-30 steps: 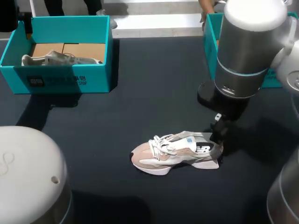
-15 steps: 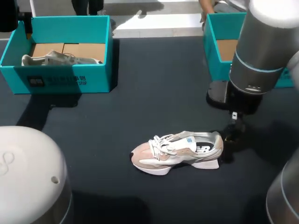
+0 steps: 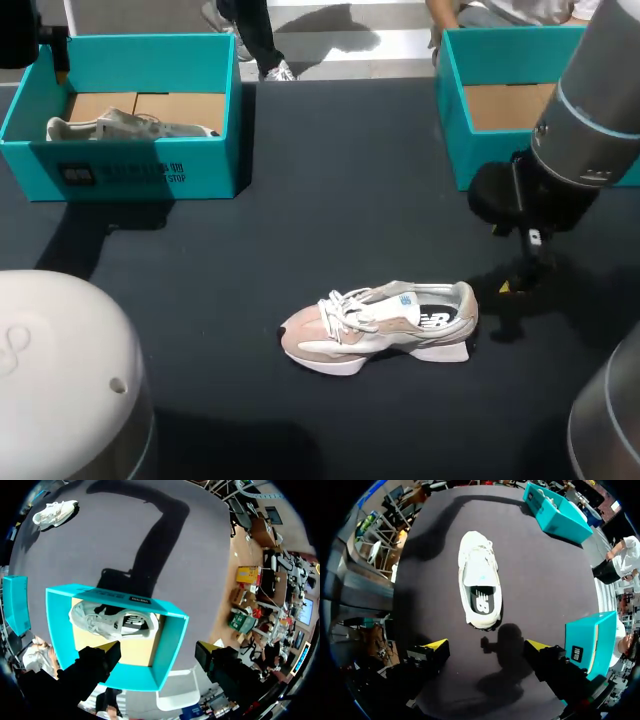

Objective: Take the shoe out of the shoebox, open the shoe tongue, remove and reinsert the insole, then place the shoe into the shoebox

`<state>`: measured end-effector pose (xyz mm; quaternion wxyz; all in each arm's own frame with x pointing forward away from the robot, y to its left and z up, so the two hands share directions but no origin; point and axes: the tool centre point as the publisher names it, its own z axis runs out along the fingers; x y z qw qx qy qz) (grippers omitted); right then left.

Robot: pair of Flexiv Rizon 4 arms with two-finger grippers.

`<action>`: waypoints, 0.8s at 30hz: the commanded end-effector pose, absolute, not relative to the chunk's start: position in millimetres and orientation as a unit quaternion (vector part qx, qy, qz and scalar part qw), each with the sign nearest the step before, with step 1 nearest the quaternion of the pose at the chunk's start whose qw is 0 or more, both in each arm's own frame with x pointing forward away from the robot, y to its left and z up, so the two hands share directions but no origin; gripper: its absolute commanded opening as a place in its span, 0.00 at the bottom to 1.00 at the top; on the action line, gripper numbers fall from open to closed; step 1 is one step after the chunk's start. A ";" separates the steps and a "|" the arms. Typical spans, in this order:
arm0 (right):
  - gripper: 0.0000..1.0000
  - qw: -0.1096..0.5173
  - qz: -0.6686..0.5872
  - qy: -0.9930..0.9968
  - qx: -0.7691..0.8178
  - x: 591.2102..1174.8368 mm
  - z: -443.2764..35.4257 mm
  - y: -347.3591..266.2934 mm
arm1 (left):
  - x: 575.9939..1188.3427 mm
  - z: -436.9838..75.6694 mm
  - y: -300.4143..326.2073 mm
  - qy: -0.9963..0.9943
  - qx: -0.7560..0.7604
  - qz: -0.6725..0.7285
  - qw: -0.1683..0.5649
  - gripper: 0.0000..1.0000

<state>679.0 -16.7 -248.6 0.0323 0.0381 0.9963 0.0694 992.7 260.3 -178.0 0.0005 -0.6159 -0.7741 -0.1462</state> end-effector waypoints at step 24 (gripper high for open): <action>1.00 0.036 0.138 0.990 -0.024 678.7 -254.6 -34.5 | 991.7 -178.2 260.6 -0.774 -0.616 -0.148 0.000 1.00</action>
